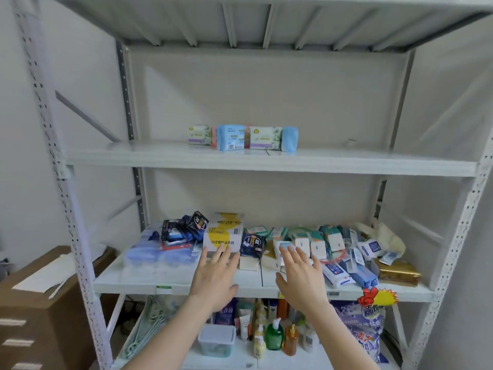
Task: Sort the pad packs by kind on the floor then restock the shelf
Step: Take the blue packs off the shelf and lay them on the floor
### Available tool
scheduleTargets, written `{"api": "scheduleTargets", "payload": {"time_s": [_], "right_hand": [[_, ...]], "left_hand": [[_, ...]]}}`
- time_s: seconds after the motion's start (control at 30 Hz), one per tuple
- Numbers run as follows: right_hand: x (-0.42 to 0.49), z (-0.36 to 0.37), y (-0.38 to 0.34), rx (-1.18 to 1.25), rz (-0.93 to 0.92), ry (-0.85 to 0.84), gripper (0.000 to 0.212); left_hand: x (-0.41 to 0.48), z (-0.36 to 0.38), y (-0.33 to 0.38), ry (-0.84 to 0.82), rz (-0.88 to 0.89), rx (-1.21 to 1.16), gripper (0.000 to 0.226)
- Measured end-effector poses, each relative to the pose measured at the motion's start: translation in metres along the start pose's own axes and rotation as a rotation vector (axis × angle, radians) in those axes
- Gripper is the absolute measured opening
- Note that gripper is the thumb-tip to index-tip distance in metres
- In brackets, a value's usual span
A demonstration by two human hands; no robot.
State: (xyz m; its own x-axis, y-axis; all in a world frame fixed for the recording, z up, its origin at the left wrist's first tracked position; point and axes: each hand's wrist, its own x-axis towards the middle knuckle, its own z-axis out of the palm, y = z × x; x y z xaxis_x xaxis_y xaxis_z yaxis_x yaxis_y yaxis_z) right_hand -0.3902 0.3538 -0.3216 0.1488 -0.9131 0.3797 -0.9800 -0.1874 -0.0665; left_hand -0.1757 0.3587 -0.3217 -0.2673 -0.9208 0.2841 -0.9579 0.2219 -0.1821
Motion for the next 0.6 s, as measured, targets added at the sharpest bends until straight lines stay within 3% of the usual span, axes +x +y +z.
{"api": "scheduleTargets", "payload": {"time_s": [0.2,0.6], "right_hand": [[0.027,-0.062,0.006,-0.008,-0.056,0.174,0.063],[0.085,-0.128,0.022,0.003,-0.103,0.358,0.063]], "left_hand": [[0.024,-0.069,-0.009,0.135,-0.025,0.039,0.074],[0.081,-0.146,-0.024,0.354,-0.052,0.077,0.077]]}}
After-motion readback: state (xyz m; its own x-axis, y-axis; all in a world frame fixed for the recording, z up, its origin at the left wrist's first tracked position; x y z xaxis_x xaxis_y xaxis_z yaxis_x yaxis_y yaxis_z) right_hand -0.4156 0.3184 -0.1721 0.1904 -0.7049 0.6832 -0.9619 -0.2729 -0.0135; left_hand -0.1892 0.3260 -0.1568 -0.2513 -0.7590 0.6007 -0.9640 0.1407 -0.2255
